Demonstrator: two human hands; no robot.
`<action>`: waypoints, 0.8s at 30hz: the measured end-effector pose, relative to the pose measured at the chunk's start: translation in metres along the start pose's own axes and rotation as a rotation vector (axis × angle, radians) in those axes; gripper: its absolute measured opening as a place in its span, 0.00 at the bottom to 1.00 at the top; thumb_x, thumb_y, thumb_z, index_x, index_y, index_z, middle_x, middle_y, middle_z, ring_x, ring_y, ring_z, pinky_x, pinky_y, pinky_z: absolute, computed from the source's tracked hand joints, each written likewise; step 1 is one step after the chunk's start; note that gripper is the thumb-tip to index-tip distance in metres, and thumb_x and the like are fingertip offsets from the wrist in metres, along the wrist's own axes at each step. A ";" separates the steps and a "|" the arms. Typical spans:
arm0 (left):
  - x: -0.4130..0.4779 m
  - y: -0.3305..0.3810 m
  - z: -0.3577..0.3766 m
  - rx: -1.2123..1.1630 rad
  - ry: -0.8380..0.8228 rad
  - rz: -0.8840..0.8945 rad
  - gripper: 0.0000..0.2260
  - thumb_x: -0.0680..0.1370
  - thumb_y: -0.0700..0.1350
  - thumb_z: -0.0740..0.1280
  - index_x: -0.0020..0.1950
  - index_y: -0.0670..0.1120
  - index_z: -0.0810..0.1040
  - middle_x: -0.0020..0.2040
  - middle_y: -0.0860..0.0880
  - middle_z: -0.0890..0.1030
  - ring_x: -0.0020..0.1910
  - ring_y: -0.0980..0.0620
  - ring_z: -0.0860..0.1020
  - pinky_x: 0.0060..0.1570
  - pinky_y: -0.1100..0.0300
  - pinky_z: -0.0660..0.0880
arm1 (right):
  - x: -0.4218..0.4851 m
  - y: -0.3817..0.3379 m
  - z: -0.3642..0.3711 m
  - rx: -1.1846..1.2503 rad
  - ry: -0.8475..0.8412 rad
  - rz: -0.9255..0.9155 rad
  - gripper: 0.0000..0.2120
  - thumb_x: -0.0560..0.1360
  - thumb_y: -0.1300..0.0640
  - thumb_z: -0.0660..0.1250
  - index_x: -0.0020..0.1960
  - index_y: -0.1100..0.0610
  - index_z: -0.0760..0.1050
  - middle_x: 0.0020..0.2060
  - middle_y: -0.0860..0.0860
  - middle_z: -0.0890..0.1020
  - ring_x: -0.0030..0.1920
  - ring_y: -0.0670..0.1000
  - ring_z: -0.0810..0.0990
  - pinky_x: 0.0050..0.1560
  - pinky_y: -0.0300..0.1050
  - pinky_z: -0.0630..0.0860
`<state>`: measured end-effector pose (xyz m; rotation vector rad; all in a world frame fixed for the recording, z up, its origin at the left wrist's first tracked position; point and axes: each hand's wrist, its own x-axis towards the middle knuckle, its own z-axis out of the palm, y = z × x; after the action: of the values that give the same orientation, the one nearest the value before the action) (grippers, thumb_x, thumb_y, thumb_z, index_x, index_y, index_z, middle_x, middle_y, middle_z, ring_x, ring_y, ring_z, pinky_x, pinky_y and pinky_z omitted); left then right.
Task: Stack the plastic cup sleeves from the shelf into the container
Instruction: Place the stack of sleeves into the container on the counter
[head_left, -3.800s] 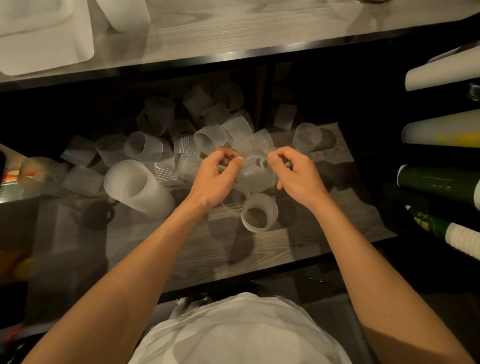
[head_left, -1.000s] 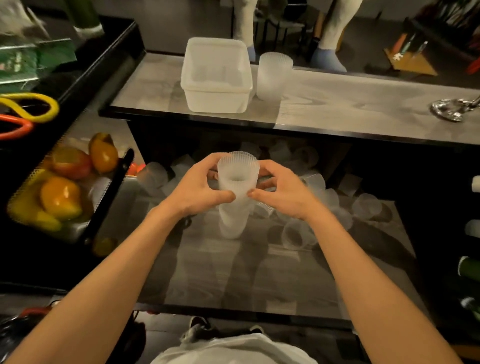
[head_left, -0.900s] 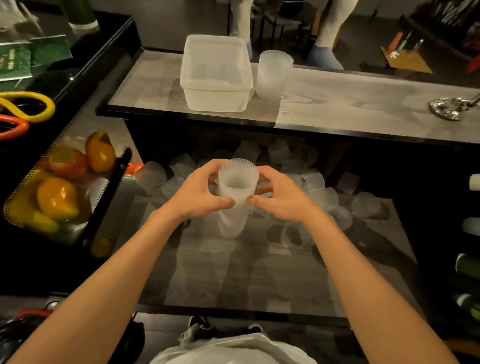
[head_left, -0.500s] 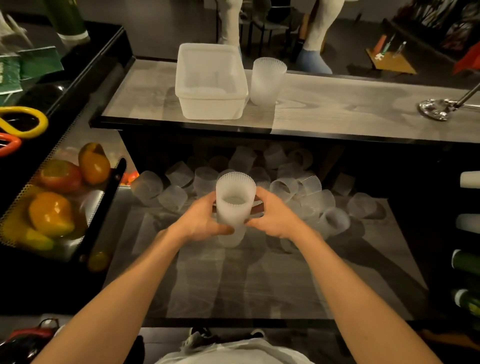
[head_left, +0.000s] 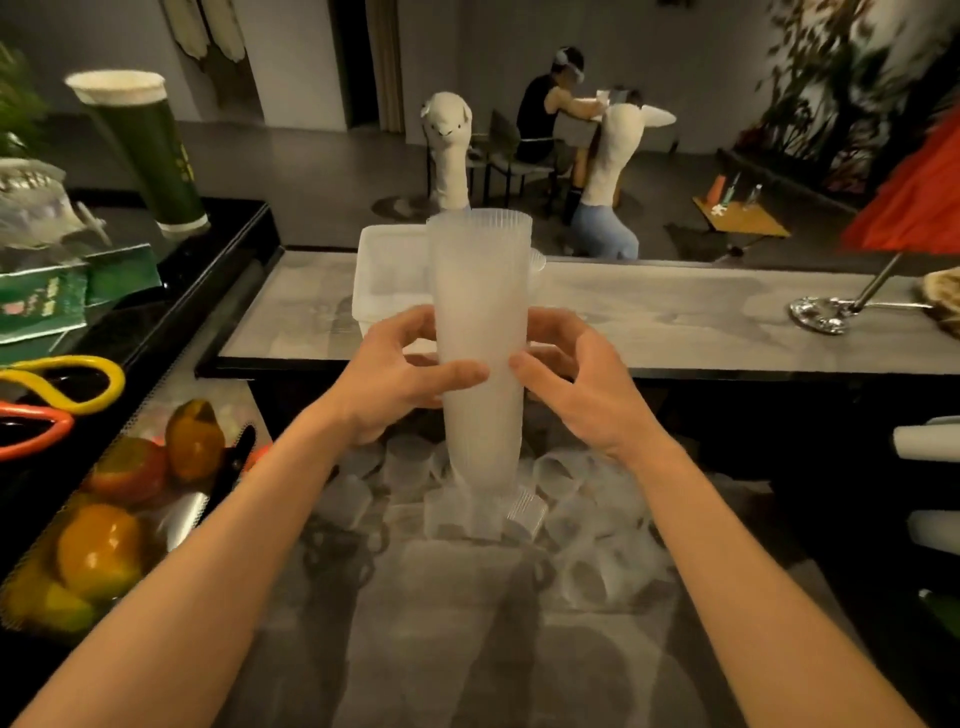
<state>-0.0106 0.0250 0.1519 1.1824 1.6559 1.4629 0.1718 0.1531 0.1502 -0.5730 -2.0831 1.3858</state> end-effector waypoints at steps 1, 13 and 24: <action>0.006 0.013 -0.002 -0.020 0.005 0.025 0.29 0.68 0.51 0.80 0.67 0.54 0.76 0.61 0.53 0.81 0.56 0.52 0.84 0.50 0.45 0.84 | 0.005 -0.010 -0.004 -0.010 -0.004 -0.030 0.22 0.76 0.51 0.75 0.67 0.43 0.72 0.63 0.41 0.80 0.61 0.42 0.81 0.61 0.43 0.80; 0.094 0.132 -0.022 0.052 0.077 0.295 0.31 0.66 0.48 0.81 0.68 0.50 0.75 0.59 0.52 0.84 0.56 0.53 0.84 0.52 0.53 0.83 | 0.090 -0.099 -0.061 0.034 0.148 -0.250 0.30 0.74 0.54 0.76 0.69 0.38 0.67 0.59 0.36 0.78 0.54 0.31 0.80 0.48 0.32 0.80; 0.163 0.153 -0.025 0.075 0.107 0.363 0.30 0.69 0.48 0.81 0.68 0.55 0.75 0.61 0.53 0.82 0.56 0.51 0.84 0.52 0.50 0.84 | 0.161 -0.111 -0.092 0.049 0.162 -0.278 0.30 0.75 0.55 0.76 0.71 0.42 0.66 0.60 0.38 0.78 0.61 0.46 0.80 0.59 0.50 0.83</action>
<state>-0.0656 0.1603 0.3230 1.5319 1.6389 1.7205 0.1081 0.2752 0.3161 -0.3471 -1.9108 1.1866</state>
